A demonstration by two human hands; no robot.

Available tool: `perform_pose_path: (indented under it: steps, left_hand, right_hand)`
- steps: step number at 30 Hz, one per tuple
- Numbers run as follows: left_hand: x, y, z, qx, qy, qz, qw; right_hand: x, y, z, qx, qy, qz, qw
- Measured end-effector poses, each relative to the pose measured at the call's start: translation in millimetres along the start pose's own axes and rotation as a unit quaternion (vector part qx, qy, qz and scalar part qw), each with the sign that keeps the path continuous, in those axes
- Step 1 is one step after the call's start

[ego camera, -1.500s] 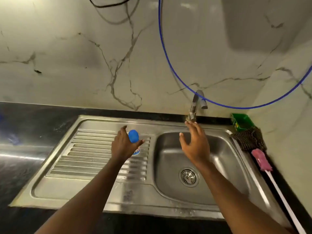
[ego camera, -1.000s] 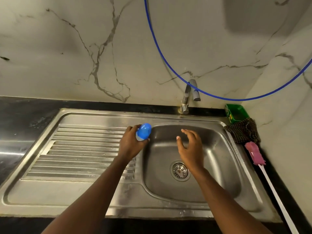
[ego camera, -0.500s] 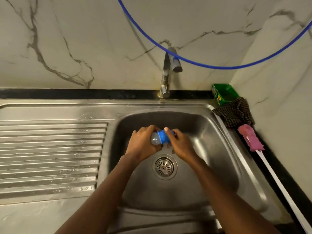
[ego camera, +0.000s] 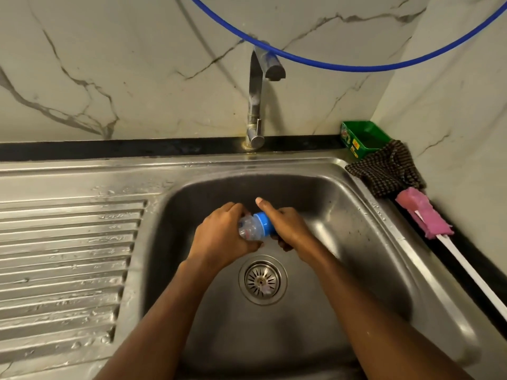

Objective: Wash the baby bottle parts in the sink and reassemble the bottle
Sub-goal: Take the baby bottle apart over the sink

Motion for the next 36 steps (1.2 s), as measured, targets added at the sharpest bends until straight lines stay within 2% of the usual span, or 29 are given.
perform_pose_path:
  steps: [4, 8, 10, 16, 18, 20, 22, 24, 26, 28, 30, 32, 34, 36]
  left_hand:
    - [0, -3, 3, 0.030, -0.039, -0.038, 0.998]
    - [10, -9, 8, 0.088, -0.062, -0.144, 0.984]
    - [15, -11, 11, 0.112, -0.074, -0.194, 0.972]
    - [22, -17, 14, 0.154, -0.186, -0.321, 0.916]
    - [23, -19, 13, 0.164, -0.199, -0.337, 0.905]
    - [19, -19, 12, 0.152, -0.171, -0.313, 0.922]
    - [13, -16, 10, 0.105, -0.123, -0.237, 0.958]
    - [10, -10, 9, 0.046, -0.095, -0.163, 0.981]
    - [8, -7, 8, 0.029, -0.102, -0.139, 0.985]
    - [11, -9, 10, 0.052, -0.127, -0.156, 0.978]
    - [18, -16, 10, 0.093, -0.158, -0.211, 0.960]
    - [28, -25, 7, 0.131, -0.183, -0.272, 0.936]
    - [34, -31, 5, 0.154, -0.171, -0.289, 0.929]
    - [32, -32, 5, 0.167, -0.149, -0.293, 0.930]
  right_hand:
    - [-3, 8, 4, 0.035, -0.009, 0.007, 0.999]
    - [6, -7, 2, 0.178, -0.062, 0.044, 0.981]
    - [11, -17, -4, 0.220, -0.097, 0.046, 0.970]
    - [24, -24, -16, 0.256, -0.174, 0.042, 0.950]
    - [25, -25, -18, 0.253, -0.184, 0.058, 0.948]
    - [25, -22, -16, 0.241, -0.179, 0.061, 0.952]
    - [21, -20, -14, 0.193, -0.139, 0.044, 0.970]
    - [15, -19, -15, 0.117, -0.065, -0.015, 0.991]
    - [11, -16, -13, 0.072, -0.028, -0.100, 0.992]
    - [8, -17, -13, 0.090, -0.070, -0.084, 0.990]
    - [14, -24, -15, 0.146, -0.094, 0.040, 0.984]
    - [37, -28, -11, 0.206, -0.053, 0.165, 0.963]
    - [57, -25, -6, 0.264, -0.030, 0.139, 0.954]
    - [60, -12, -1, 0.233, -0.045, 0.074, 0.969]
Point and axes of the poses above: each hand's wrist, its own z-axis towards the middle knuckle, its own x-axis out of the back of the hand, y = z × x, the point moved 2 cm from there along z, towards the middle knuckle, and after that the axes turned 4 degrees about z, right-handed, at the moved point
